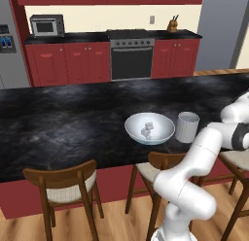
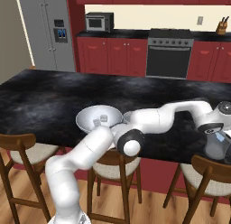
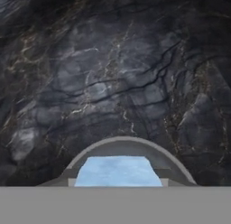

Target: There are four ice cubes in the ice bowl. Place two ice cubes in each glass of water.

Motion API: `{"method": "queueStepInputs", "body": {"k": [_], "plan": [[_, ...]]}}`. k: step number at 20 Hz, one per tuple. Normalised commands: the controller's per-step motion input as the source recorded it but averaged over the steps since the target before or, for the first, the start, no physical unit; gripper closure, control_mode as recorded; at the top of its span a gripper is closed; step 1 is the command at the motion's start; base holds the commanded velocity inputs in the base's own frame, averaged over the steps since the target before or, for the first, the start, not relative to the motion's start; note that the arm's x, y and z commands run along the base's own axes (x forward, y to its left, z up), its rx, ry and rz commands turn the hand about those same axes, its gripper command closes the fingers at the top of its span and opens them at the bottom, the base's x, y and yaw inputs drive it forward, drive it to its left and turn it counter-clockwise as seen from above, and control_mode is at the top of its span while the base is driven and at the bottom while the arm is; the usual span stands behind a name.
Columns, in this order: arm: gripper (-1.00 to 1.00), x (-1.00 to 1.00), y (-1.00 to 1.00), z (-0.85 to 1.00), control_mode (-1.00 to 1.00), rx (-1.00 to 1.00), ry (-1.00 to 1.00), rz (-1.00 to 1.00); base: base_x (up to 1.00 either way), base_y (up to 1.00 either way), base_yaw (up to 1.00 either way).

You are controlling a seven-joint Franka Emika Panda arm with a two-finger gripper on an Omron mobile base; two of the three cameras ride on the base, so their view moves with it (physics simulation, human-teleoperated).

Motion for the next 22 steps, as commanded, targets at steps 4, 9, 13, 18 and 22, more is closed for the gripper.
{"method": "queueStepInputs", "body": {"k": [4, 9, 13, 18, 22], "plan": [[1.00, 0.29, -0.19, -0.23, -1.00, 0.03, 0.01, 0.00, 0.00, 0.00, 0.00], [-1.00, 0.19, -0.23, -0.09, -1.00, 0.04, 0.00, 0.00, 0.00, 0.00, 0.00], [-1.00, -0.16, -0.21, 0.24, -1.00, 0.08, -0.05, 0.00, 0.00, 0.00, 0.00], [-1.00, -0.64, 0.15, 0.62, -1.00, 0.01, -0.16, 0.00, 0.00, 0.00, 0.00], [-1.00, -0.71, 0.26, 0.52, -1.00, 0.02, -0.11, 0.03, 0.00, 0.00, 0.00]]}}
